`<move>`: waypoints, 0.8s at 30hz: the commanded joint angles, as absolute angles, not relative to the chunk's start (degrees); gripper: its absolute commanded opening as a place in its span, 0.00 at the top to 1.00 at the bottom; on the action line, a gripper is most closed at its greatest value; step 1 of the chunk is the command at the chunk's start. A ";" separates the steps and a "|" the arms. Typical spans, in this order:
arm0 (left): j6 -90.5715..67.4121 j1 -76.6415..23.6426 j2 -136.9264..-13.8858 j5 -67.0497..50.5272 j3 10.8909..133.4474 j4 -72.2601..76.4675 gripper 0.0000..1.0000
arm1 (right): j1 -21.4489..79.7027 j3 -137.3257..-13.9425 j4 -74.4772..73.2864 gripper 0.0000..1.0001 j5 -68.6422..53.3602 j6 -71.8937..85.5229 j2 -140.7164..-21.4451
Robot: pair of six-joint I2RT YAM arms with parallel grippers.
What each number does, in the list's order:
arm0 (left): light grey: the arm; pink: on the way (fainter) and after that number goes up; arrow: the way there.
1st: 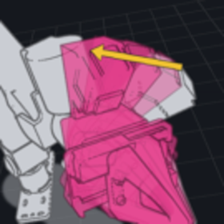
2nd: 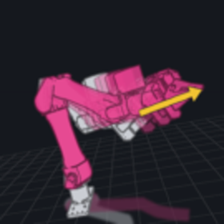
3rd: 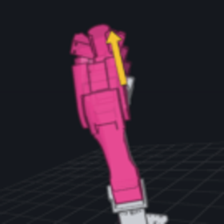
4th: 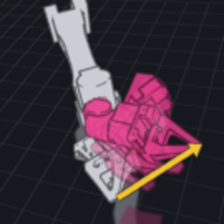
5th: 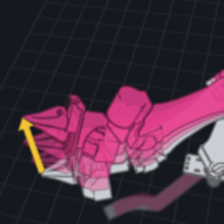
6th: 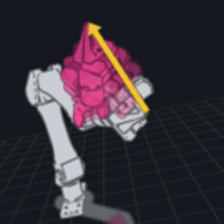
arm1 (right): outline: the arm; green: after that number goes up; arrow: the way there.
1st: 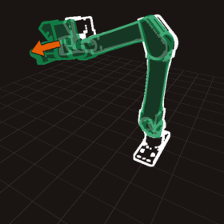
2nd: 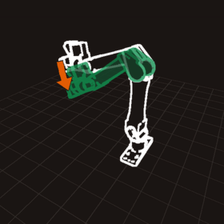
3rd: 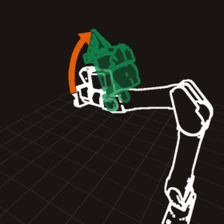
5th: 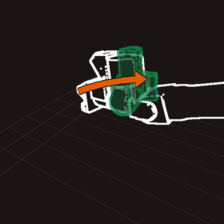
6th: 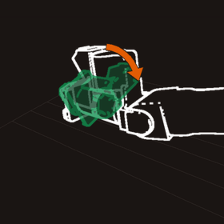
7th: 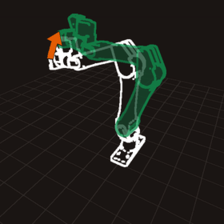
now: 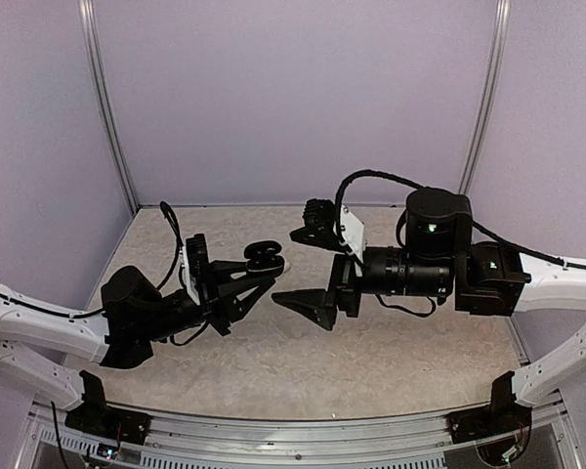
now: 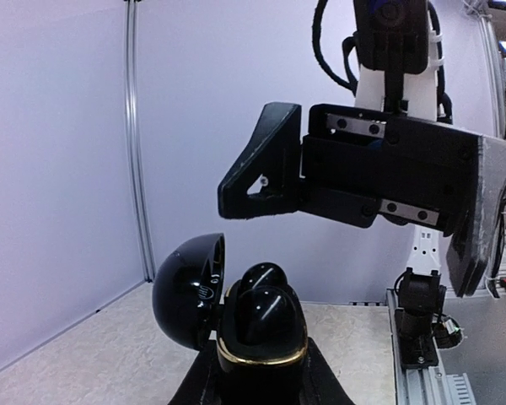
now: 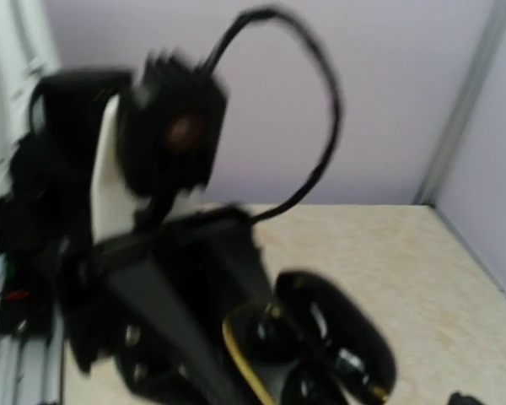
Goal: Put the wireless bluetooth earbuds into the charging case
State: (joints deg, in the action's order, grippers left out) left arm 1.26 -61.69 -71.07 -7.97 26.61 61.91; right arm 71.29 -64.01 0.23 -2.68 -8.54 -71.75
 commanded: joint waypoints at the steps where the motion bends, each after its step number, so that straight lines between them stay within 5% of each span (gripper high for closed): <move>1: 0.24 -61.71 -68.53 -16.31 26.06 60.98 1.00 | 70.16 -65.71 -4.57 0.01 -8.79 -10.96 -71.02; 11: 0.25 -64.06 -67.48 -17.47 27.43 58.05 1.00 | 70.05 -65.70 -6.33 0.01 -12.23 -11.61 -71.26; 24: -2.93 -64.58 -68.51 -15.25 28.87 56.78 1.00 | 70.30 -65.97 -7.74 0.15 -19.20 -12.64 -72.11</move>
State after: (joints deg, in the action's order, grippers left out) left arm -1.69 -64.23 -68.31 -16.21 26.74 56.80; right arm 70.37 -64.20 -6.57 -15.90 -11.75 -71.75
